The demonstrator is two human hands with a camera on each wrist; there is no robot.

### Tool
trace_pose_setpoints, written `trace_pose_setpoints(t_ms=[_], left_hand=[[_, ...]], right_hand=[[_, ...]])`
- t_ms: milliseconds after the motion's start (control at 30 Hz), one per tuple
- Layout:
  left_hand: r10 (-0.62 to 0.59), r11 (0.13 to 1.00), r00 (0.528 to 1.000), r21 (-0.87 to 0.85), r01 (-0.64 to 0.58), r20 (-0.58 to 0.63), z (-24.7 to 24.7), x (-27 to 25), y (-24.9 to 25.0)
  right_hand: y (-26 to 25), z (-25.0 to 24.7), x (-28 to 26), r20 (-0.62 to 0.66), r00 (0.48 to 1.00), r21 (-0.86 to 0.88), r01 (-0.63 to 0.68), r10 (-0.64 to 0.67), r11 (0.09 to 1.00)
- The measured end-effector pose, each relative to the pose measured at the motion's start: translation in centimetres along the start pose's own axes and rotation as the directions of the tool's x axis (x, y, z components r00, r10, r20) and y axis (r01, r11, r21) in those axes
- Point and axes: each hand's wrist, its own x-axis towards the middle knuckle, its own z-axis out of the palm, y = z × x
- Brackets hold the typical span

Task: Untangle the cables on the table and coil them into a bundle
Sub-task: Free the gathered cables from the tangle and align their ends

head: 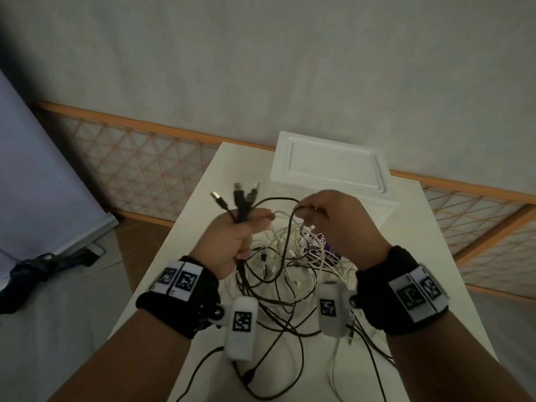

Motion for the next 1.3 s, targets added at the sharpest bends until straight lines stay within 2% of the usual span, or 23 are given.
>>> trace_pose_setpoints(t_ms=[67,200,300,367,400,500,600,733,833,900,967,1033,1100,1167,1200,1233,1300], left_hand=[[0.003,0.996,0.999,0.094,-0.007,0.041,1.5,0.1,-0.2],[0.059,0.971,0.998,0.230,-0.060,0.012,3.5,0.1,-0.2],[0.150,0.962,0.989,0.227,-0.150,0.017,4.3,-0.1,0.7],[0.166,0.967,0.986,0.194,-0.164,0.001,4.3,0.0,1.5],[0.166,0.971,0.986,0.176,-0.162,-0.008,4.1,0.2,1.9],[0.164,0.977,0.986,0.137,-0.161,-0.009,3.7,0.8,2.6],[0.168,0.976,0.985,0.134,-0.170,0.028,4.0,0.8,2.9],[0.250,0.955,0.968,0.169,-0.243,-0.017,4.4,0.8,3.2],[0.315,0.941,0.947,0.154,-0.302,-0.069,4.0,0.7,4.3],[0.336,0.939,0.939,0.104,-0.328,-0.073,3.7,0.7,5.3],[0.352,0.934,0.934,0.091,-0.346,-0.066,3.6,0.7,5.9],[0.347,0.936,0.936,0.091,-0.341,-0.063,3.8,0.5,6.1],[0.328,0.942,0.943,0.090,-0.323,-0.049,3.9,0.5,5.9],[0.314,0.945,0.948,0.112,-0.307,-0.052,4.0,0.5,5.6],[0.312,0.946,0.949,0.110,-0.305,-0.050,4.0,0.5,5.6],[0.314,0.946,0.949,0.095,-0.309,-0.043,4.1,0.4,5.6],[0.327,0.943,0.945,0.073,-0.325,-0.027,4.5,0.2,6.0]], right_hand=[[-1.3,0.0,0.5,-0.034,0.999,0.072,0.022,-0.020,0.997],[-2.4,0.1,0.7,-0.103,0.992,0.163,0.086,-0.070,0.983],[-2.3,0.8,0.3,-0.246,0.968,0.249,0.110,-0.047,0.962],[-1.5,1.7,-0.2,-0.366,0.930,0.329,0.107,0.022,0.938],[-1.0,2.3,-0.5,-0.386,0.922,0.343,0.104,0.040,0.934],[0.3,4.5,-1.4,-0.320,0.947,0.358,0.113,0.008,0.927],[1.0,5.8,-1.7,-0.285,0.958,0.273,0.102,-0.021,0.957],[1.6,6.4,-1.4,-0.264,0.965,0.217,0.054,0.006,0.975],[2.9,7.2,-1.5,-0.124,0.985,0.199,-0.095,0.121,0.975],[4.1,7.8,-1.8,-0.027,0.977,0.163,-0.204,0.211,0.965],[4.8,8.0,-1.9,0.023,0.965,0.067,-0.262,0.261,0.963],[4.5,7.5,-1.5,0.007,0.962,0.031,-0.275,0.274,0.961],[2.9,6.5,-1.3,-0.097,0.968,0.137,-0.218,0.232,0.966],[0.8,5.2,-1.2,-0.281,0.953,0.226,-0.051,0.115,0.973],[-0.2,4.5,-1.2,-0.358,0.933,0.199,0.041,0.034,0.979],[-0.7,4.0,-1.1,-0.388,0.921,0.145,0.102,-0.038,0.984],[-0.8,4.1,-0.6,-0.335,0.939,0.108,0.117,-0.074,0.987]])
